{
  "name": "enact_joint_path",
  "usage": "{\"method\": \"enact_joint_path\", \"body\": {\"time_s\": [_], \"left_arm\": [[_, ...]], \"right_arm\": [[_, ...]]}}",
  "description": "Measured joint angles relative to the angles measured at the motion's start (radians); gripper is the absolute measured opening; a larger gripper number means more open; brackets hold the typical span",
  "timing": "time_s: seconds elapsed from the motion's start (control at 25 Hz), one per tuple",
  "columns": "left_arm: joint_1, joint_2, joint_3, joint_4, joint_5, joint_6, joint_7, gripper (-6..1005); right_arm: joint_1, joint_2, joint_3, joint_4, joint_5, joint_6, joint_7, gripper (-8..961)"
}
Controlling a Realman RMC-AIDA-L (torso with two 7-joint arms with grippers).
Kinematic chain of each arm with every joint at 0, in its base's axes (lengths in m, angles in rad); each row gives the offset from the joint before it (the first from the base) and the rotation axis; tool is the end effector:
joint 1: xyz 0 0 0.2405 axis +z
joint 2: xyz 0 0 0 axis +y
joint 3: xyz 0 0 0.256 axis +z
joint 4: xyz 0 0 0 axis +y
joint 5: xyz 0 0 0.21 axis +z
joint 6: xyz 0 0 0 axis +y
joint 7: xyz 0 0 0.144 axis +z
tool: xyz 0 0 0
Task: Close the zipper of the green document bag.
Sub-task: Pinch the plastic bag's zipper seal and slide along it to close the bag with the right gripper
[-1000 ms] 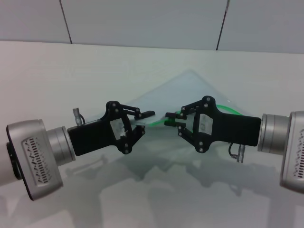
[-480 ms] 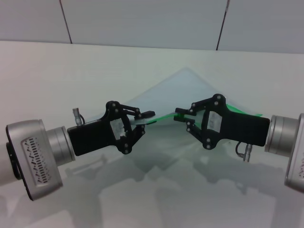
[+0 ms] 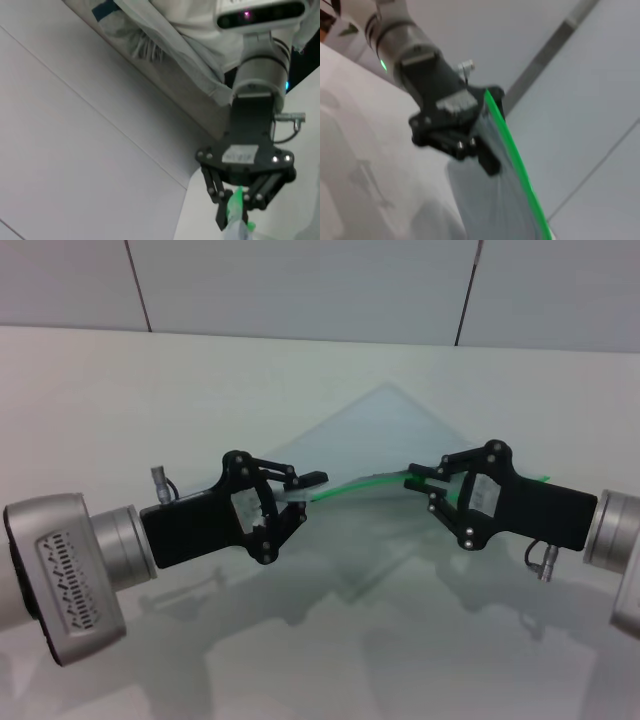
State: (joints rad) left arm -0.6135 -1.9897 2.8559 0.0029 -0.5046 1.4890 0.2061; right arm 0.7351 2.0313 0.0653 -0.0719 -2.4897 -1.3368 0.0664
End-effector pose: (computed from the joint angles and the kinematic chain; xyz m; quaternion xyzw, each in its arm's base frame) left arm -0.2640 0.3108 -0.0465 -0.8724 0.2748 -0.2285 0.3336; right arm 0.2468 0.3457 -0.0634 -0.9179 -0.2029 0.1959 0.2790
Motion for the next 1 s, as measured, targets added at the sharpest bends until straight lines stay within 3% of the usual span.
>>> {"method": "enact_joint_path", "body": {"time_s": [1.0], "left_arm": [[0.018, 0.01, 0.003, -0.003, -0.001, 0.03, 0.003, 54]], "right_arm": [[-0.093, 0.001, 0.173, -0.092, 0.016, 0.162, 0.028, 159]]}}
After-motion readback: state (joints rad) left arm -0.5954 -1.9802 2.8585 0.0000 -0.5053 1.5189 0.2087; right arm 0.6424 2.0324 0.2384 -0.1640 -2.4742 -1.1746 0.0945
